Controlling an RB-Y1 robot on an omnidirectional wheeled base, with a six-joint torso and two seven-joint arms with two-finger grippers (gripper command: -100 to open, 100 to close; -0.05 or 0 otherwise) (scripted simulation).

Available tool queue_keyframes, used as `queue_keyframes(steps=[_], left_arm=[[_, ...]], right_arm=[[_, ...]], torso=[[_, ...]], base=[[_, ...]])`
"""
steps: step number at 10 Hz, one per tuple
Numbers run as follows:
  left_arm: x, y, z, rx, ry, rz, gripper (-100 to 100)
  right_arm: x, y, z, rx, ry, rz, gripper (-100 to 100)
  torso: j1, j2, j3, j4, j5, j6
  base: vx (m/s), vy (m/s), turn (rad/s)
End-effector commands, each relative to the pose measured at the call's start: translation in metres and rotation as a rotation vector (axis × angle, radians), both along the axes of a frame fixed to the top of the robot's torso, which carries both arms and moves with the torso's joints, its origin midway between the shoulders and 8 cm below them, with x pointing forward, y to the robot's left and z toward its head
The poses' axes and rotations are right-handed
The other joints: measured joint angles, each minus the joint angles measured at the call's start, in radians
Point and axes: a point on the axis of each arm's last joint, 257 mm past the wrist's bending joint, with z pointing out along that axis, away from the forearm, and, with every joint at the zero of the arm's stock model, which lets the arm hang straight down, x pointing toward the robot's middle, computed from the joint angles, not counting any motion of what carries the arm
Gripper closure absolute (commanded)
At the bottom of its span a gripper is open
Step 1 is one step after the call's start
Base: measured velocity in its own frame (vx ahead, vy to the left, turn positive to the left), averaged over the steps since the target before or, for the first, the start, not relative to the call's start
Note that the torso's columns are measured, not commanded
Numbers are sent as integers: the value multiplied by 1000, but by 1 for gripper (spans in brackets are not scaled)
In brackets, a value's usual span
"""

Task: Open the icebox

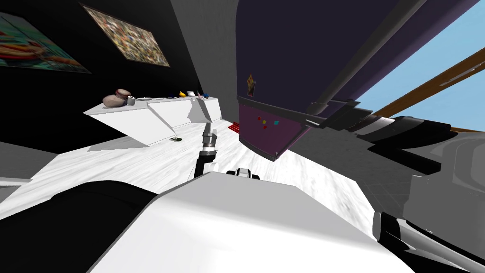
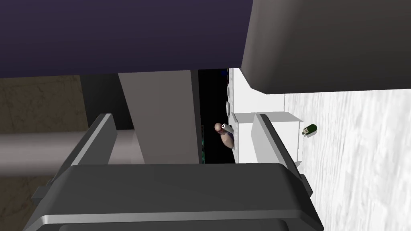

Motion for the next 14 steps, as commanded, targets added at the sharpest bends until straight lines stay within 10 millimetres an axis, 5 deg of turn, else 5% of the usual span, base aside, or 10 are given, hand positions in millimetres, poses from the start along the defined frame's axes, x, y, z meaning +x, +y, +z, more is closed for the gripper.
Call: queue_keyframes(steps=[1, 4, 5, 8, 14], left_arm=[[0, 0, 0, 0, 0, 0, 0], [0, 0, 0, 0, 0, 0, 0], [0, 0, 0, 0, 0, 0, 0], [0, 0, 0, -1, 0, 0, 0], [0, 0, 0, 0, 0, 0, 0]], right_arm=[[1, -6, 5, -15, 42, -13, -100], [1, -7, 6, -16, 47, -15, -100], [1, -7, 6, -16, 47, -15, 100], [5, -23, 9, -13, 45, -70, 100], [10, -50, 9, -12, 50, -157, 100]], torso=[[0, 0, 0, 0, 0, 0], [-1, 0, 0, 0, 0, 0], [-1, 1, 0, 0, 0, 0], [8, 2, 3, -4, -2, 2], [-9, -4, -2, -1, -2, 0]], base=[[17, 14, -30], [11, 6, -9], [0, 0, 0], [-77, 309, -124], [-93, 357, -107]])
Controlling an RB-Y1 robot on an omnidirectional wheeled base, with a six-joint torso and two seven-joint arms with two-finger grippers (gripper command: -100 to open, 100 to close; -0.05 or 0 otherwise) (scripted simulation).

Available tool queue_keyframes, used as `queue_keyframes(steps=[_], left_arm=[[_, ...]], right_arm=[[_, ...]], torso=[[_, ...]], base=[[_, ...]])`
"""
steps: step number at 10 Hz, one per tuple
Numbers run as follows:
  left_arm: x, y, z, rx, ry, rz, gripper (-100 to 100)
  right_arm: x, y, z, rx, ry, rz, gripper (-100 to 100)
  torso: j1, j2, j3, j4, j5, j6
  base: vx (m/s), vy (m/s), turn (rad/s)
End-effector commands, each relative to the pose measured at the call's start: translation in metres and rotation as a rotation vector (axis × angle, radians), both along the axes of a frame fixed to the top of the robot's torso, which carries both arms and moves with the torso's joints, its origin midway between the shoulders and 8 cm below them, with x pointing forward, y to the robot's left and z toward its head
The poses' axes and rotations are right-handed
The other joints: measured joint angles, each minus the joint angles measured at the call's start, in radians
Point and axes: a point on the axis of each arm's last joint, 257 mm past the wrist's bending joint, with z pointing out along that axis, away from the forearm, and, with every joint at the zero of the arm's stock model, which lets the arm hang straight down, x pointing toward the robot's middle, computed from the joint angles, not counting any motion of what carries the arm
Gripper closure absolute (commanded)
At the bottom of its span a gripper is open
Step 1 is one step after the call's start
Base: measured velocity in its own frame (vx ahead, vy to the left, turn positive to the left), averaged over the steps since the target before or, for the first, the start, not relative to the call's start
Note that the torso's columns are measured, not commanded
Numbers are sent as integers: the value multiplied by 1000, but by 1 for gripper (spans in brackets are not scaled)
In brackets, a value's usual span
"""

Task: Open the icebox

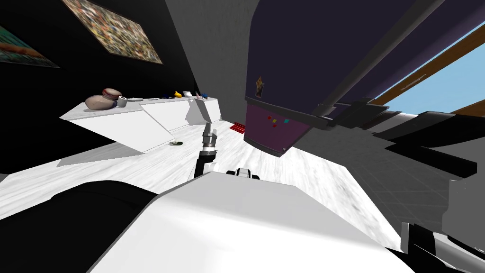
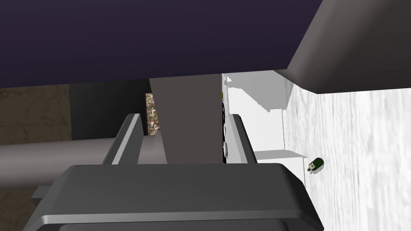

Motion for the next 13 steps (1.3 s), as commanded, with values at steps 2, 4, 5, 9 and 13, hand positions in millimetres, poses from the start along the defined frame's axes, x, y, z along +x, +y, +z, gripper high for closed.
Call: queue_keyframes(steps=[2, 4, 5, 9, 13], left_arm=[[0, 0, 0, 0, 0, 0, 0], [0, 0, 0, 0, 0, 0, 0], [0, 0, 0, 0, 0, 0, 0], [0, 0, 0, 0, 0, 0, 0], [0, 0, 0, 0, 0, 0, 0]], right_arm=[[2, -12, 0, -3, 2, -38, 100], [3, -14, 3, -2, -5, -47, 100], [4, -21, 1, 0, 1, -67, 100], [6, -34, 0, 0, 4, -105, 100], [8, -54, -1, -1, 7, -162, 100]], torso=[[8, 1, 1, -2, 0, 0], [8, 2, 2, -2, 0, 0], [1, 1, 0, 0, 1, -1], [9, -2, -1, -2, 2, -3], [10, -1, -1, -2, 3, -3]], base=[[-71, 282, -93], [-44, 210, -54], [-18, 173, -69], [-1, 266, -89], [-46, 308, -79]])
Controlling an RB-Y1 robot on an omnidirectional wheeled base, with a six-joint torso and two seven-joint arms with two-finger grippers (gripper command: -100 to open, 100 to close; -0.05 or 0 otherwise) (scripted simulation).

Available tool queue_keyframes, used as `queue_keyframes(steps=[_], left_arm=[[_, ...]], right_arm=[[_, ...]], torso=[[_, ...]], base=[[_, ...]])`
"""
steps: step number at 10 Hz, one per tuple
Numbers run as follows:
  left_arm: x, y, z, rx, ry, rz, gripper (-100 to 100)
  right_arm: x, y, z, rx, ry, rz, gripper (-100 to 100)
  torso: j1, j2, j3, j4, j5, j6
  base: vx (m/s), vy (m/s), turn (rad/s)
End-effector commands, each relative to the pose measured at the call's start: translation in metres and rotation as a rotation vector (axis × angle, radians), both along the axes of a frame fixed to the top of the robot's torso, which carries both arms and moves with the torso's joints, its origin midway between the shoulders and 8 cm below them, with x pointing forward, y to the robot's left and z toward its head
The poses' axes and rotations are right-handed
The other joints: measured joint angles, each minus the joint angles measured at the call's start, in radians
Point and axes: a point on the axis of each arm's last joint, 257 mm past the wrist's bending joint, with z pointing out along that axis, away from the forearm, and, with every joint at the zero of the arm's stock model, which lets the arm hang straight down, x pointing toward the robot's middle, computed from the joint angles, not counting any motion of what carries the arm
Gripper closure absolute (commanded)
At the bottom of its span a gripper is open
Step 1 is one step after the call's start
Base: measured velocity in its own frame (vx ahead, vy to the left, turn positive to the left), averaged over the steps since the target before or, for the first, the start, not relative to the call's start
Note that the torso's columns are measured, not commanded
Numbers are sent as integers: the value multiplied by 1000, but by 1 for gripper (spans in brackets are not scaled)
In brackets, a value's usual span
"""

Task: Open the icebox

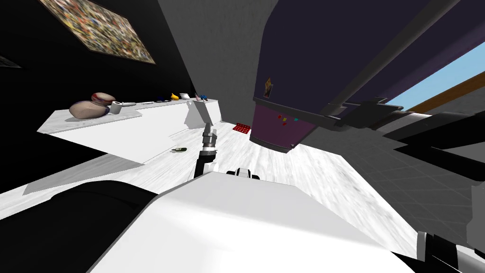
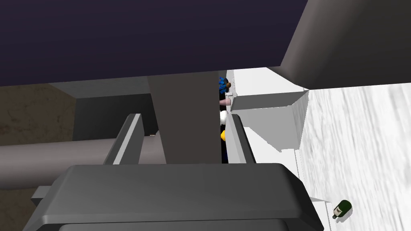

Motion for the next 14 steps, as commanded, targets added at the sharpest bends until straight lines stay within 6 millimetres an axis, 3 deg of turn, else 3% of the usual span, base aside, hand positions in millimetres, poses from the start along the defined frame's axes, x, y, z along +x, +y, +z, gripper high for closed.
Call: queue_keyframes(steps=[1, 6, 7, 8, 10, 11, 14], left_arm=[[0, 0, 0, 0, 0, 0, 0], [0, 0, 0, 0, 0, 0, 0], [0, 0, 0, 0, 0, 0, 0], [0, 0, 0, 0, 0, 0, 0], [0, 0, 0, 1, 1, 1, 0], [0, 0, 0, 1, 0, 0, 0], [0, 0, 0, 1, 0, 0, 0]], right_arm=[[1, -14, -3, -2, 8, -38, 100], [2, -34, -4, -4, 9, -94, 100], [1, -30, 0, -3, -1, -86, 100], [-6, -12, 17, -46, -33, -57, 100], [-6, -9, 25, -55, -51, -61, 100], [-13, 14, 30, -94, -60, -21, 100], [-10, 19, 48, -97, -100, -24, 100]], torso=[[-1, -3, -2, 0, 0, 0], [-3, 2, 2, 0, -2, 2], [-2, 3, 3, 0, -3, 3], [-10, 3, 2, 3, -2, 2], [-6, 12, 8, 8, 0, 9], [-5, 14, 9, 9, 1, 3], [6, 19, 11, 14, 8, 1]], base=[[-33, 342, -124], [-37, 280, -66], [-27, 160, -36], [64, 129, -290], [85, 88, -291], [130, 100, -270], [42, 57, -158]])
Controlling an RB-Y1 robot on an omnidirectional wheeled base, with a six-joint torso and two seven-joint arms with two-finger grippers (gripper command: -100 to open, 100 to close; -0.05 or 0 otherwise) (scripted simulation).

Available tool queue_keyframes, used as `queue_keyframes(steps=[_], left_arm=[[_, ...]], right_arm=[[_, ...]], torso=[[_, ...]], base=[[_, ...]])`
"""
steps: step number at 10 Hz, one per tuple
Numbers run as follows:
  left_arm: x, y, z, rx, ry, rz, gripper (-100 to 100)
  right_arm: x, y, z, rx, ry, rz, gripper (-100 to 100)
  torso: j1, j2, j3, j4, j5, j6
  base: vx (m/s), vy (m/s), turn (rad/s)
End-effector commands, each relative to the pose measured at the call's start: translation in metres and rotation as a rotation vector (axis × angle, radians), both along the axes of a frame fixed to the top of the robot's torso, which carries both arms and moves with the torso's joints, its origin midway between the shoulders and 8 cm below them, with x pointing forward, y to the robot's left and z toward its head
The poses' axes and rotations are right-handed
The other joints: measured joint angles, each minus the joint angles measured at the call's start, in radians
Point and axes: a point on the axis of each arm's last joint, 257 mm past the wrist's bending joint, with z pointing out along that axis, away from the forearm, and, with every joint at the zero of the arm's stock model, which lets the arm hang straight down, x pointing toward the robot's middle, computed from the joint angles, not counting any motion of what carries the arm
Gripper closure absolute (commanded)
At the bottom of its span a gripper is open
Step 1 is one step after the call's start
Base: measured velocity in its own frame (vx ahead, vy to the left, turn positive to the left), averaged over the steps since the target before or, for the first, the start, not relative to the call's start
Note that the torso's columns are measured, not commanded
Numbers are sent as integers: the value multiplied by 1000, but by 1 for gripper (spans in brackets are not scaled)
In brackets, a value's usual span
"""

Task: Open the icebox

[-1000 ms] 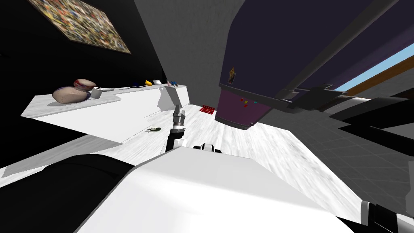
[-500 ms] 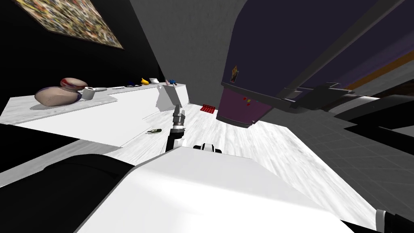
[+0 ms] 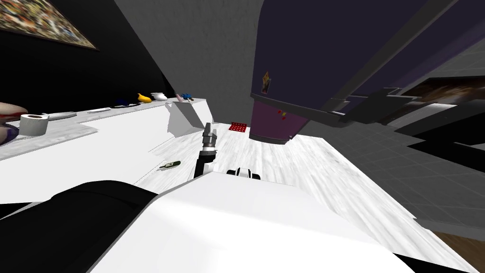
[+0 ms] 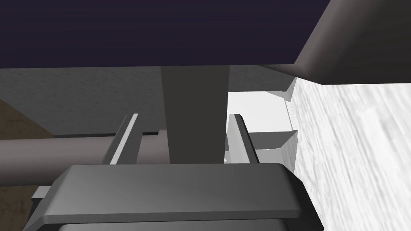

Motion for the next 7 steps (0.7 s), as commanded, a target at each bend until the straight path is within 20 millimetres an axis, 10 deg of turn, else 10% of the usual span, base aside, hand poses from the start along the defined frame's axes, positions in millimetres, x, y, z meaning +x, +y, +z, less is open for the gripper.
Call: queue_keyframes(steps=[1, 3, 7], left_arm=[[0, 0, 0, 0, 0, 0, 0], [0, 0, 0, 0, 0, 0, 0], [0, 0, 0, 0, 0, 0, 0]], right_arm=[[-2, 0, 22, 0, -62, -6, 100], [-6, 34, 23, -40, -50, 54, 100], [-5, 34, 37, -33, -93, 43, 100]], torso=[[0, 0, 0, 1, 1, 0], [4, -1, 0, 3, 1, 8], [2, 0, 0, 4, 3, 1]], base=[[-22, -12, 41], [87, 100, -369], [-1, 23, -11]])
